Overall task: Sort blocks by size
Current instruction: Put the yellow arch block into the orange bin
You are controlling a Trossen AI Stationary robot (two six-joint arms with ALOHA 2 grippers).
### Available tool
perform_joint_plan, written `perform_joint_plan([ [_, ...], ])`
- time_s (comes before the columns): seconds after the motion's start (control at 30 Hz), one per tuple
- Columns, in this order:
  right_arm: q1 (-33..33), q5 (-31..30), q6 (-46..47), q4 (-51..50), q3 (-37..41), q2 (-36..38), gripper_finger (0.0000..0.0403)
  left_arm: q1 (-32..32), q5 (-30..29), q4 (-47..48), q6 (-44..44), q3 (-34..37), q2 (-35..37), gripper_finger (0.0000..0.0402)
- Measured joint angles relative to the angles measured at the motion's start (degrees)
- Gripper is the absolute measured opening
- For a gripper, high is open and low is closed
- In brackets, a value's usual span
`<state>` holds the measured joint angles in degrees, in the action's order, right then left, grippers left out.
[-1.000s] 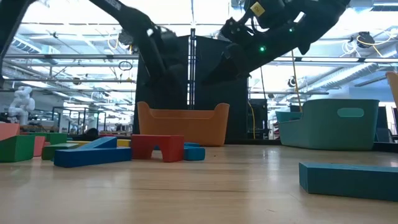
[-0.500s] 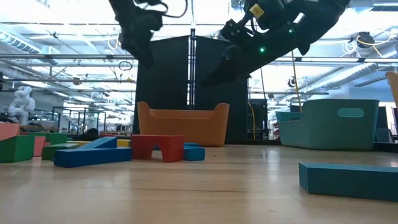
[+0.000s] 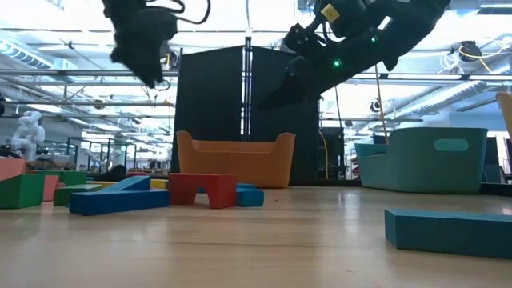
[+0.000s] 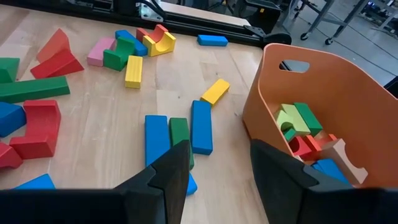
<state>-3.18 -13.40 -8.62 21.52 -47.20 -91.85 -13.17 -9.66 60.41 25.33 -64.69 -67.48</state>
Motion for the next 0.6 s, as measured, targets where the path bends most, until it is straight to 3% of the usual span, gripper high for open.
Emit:
perform_joint_plan([
  [0.33, 0.02, 0.01, 0.00, -0.04, 0.00, 0.00, 0.0157, 8.21, 1.33, 0.60, 16.78, 11.09, -0.09, 0.0191],
  [0.6, 0.02, -0.01, 0.43, -0.02, 0.00, 0.00, 0.0157, 12.78, 1.98, -0.26, 25.45, 17.19, -0.11, 0.0191],
])
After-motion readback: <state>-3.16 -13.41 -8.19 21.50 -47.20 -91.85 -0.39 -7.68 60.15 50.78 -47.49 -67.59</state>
